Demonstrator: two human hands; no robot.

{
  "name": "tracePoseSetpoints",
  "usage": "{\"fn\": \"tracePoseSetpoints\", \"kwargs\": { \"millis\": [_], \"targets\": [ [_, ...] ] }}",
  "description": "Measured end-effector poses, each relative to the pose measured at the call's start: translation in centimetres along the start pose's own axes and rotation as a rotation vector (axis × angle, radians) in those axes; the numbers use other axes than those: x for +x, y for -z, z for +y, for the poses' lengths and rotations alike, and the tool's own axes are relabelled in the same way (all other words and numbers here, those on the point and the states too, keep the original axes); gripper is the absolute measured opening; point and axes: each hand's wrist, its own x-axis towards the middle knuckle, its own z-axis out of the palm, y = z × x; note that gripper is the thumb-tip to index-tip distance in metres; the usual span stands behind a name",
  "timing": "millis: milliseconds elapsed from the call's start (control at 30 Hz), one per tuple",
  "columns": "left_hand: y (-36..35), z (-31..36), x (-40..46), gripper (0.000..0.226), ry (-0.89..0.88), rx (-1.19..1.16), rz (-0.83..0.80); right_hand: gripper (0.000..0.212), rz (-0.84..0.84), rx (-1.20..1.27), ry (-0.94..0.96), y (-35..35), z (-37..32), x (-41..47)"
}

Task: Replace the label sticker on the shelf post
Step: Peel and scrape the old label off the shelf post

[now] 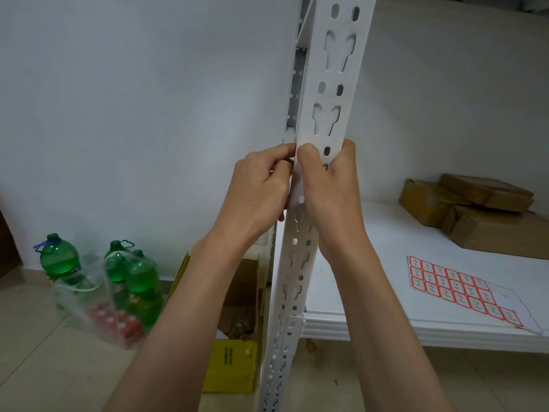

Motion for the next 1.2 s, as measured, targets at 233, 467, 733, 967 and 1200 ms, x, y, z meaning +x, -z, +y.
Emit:
{"fn": "tracePoseSetpoints", "kwargs": {
  "millis": [233,467,733,967,1200],
  "targets": [
    [0.0,0.1,0.0,0.042,-0.019,-0.01,0.01,0.016,0.006,0.023,-0.015,0.0,-0.1,0.0],
    [-0.2,-0.1,0.1,0.041,-0.017,0.001,0.017,0.015,0.003,0.025,-0.022,0.0,-0.1,-0.1],
    [-0.1,0.0,0.0,0.042,-0.033,-0.002,0.006,0.014,0.007,0.049,-0.044,0.1,-0.1,0.2],
    [0.4,-0.2,0.0,0.035,-0.091,0.009,0.037,0.011,-0.07,0.265,-0.131,1.5,0.2,0.1],
    [0.8,-0.2,-0.3,0.029,-0.451,0.211,0.219,0.01,0.123,0.238,0.039,3.4,1.1,0.9]
  ]
}}
